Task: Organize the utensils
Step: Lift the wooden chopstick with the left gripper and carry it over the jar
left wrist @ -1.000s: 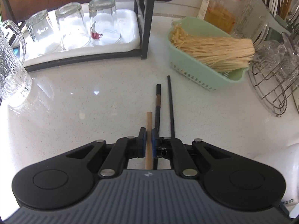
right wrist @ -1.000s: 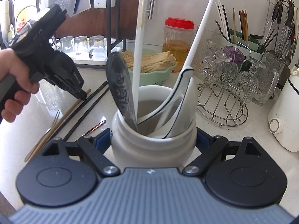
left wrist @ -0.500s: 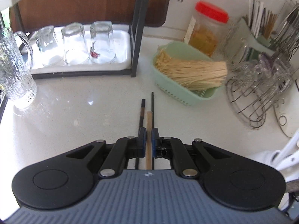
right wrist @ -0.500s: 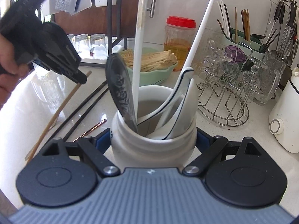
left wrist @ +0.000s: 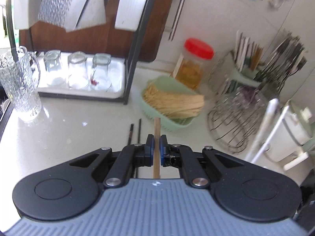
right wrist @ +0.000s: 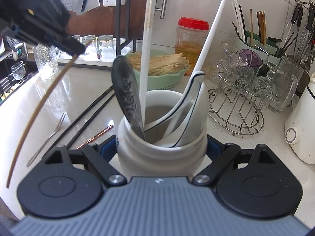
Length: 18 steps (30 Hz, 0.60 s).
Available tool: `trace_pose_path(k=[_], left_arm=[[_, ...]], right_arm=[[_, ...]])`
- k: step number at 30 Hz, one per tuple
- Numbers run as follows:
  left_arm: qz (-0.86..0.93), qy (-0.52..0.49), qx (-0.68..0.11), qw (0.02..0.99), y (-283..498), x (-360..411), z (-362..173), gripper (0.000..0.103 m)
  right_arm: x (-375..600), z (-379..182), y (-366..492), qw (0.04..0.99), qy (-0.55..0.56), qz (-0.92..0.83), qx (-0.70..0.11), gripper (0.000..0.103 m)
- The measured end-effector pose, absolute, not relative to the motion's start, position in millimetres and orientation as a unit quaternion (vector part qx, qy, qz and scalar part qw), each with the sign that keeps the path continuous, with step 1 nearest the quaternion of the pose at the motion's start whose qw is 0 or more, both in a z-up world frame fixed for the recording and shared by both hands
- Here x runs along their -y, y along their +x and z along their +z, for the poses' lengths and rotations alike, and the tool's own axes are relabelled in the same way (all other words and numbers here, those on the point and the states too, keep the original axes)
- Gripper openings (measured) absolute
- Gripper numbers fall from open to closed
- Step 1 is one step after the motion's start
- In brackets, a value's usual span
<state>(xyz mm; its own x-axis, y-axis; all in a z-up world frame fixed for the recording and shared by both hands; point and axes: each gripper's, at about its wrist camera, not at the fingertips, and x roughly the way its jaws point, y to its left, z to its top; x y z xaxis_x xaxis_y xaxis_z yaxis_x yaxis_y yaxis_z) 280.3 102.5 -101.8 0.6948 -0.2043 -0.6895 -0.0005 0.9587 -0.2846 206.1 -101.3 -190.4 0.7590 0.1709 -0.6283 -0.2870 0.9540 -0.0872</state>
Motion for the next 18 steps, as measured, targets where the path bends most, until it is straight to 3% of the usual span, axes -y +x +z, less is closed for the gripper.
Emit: trace_pose_path(k=[18], left_arm=[[-0.13,-0.133,-0.267,0.946,269,-75,1,0.007]], right_arm=[[101,-191,203,0.936,-0.088,0.124,-0.317,0.092]])
